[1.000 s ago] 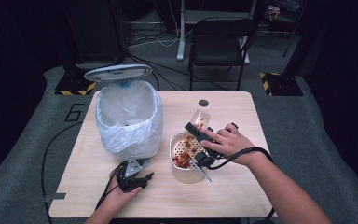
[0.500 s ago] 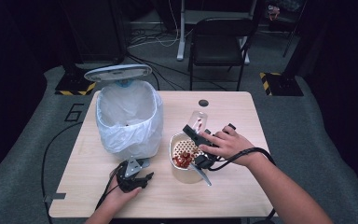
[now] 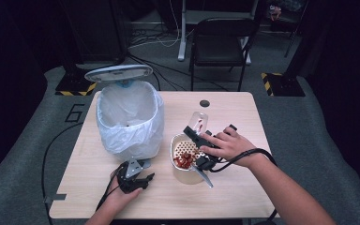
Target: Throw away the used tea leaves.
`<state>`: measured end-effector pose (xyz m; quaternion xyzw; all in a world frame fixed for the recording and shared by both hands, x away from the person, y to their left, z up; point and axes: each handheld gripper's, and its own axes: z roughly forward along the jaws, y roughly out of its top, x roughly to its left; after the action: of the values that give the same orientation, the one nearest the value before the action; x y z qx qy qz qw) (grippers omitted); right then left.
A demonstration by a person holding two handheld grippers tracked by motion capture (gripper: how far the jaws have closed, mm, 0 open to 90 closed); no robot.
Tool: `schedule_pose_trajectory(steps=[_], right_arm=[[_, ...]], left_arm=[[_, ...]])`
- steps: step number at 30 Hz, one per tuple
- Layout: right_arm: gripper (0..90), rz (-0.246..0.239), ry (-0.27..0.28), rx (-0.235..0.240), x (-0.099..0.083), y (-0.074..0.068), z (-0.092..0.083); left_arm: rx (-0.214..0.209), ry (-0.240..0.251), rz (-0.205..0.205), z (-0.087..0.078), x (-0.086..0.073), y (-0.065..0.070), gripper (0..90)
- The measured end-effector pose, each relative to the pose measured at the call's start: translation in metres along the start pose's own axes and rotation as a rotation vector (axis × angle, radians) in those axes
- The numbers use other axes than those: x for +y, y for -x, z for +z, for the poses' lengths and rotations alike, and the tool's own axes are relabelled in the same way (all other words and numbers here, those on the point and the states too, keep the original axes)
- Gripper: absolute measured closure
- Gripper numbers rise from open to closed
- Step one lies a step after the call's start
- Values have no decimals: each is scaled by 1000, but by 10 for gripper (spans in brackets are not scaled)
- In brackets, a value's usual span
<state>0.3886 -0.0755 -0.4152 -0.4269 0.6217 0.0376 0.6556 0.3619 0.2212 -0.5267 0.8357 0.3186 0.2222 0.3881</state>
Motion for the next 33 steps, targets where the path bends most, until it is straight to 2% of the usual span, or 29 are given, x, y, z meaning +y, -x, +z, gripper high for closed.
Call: schedule_pose_trajectory(steps=[13, 17, 18, 19, 22, 23, 28, 33], right_arm=[[431, 5, -8, -5, 0, 1, 0], [429, 42, 5, 13, -2, 4, 0], [428, 48, 27, 45, -3, 7, 1], [428, 74, 27, 52, -5, 9, 0], [427, 108, 39, 64, -8, 14, 1], [426, 144, 37, 44, -9, 15, 1], [425, 257, 51, 66, -14, 19, 2], [424, 407, 74, 88, -21, 24, 5]], left_arm=[[5, 4, -1, 0, 0, 0, 376], [2, 1, 0, 0, 0, 0, 376], [0, 0, 0, 0, 0, 0, 375], [1, 1, 0, 0, 0, 0, 376], [1, 0, 0, 0, 0, 0, 376], [1, 0, 0, 0, 0, 0, 376], [1, 0, 2, 0, 0, 0, 376], [0, -1, 1, 0, 0, 0, 376]])
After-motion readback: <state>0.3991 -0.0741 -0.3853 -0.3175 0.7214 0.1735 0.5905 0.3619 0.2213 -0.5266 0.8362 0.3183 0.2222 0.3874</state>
